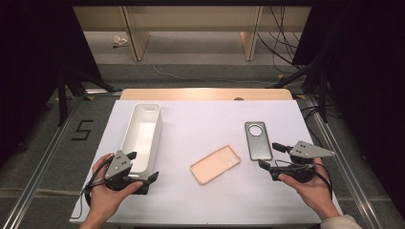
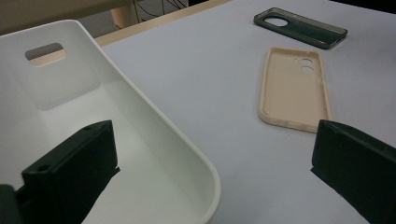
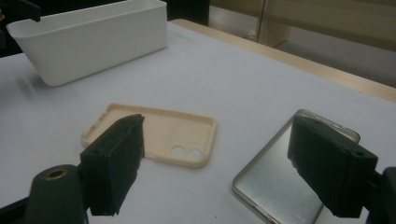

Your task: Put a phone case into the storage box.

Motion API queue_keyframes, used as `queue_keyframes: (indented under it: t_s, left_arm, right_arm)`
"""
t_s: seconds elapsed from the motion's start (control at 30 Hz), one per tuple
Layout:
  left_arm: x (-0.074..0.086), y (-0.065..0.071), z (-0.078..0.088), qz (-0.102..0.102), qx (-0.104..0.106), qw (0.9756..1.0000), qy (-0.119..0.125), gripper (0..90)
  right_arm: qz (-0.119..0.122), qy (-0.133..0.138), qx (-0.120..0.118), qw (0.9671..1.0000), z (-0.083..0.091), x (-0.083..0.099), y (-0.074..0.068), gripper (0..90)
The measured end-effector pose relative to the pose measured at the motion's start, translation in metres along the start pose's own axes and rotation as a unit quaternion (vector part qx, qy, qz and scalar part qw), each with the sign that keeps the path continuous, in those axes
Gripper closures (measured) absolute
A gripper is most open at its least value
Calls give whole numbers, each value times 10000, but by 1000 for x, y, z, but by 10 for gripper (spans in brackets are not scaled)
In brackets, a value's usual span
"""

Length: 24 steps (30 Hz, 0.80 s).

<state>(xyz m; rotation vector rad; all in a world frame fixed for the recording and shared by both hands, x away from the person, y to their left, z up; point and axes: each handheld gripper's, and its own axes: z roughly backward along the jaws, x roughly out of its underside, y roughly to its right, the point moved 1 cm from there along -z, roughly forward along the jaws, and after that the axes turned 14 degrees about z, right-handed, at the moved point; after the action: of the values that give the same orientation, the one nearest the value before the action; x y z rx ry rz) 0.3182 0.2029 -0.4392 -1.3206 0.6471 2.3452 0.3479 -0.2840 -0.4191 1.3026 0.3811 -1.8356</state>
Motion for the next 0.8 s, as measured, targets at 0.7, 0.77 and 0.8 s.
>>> queue_keyframes:
  t_s: [0.7,0.77,0.8]
  left_arm:
    - [0,0,-1,15,19,10000,17,0]
    - [0,0,-1,13,28,10000,18,0]
    - [0,0,0,17,30,10000,26,0]
  right_arm:
    - [1223,-1786,348,9757,-13,9,37,900]
    - [1008,-2139,384,9709,-19,12,45,900]
    - [798,-2485,420,9644,-28,18,52,900]
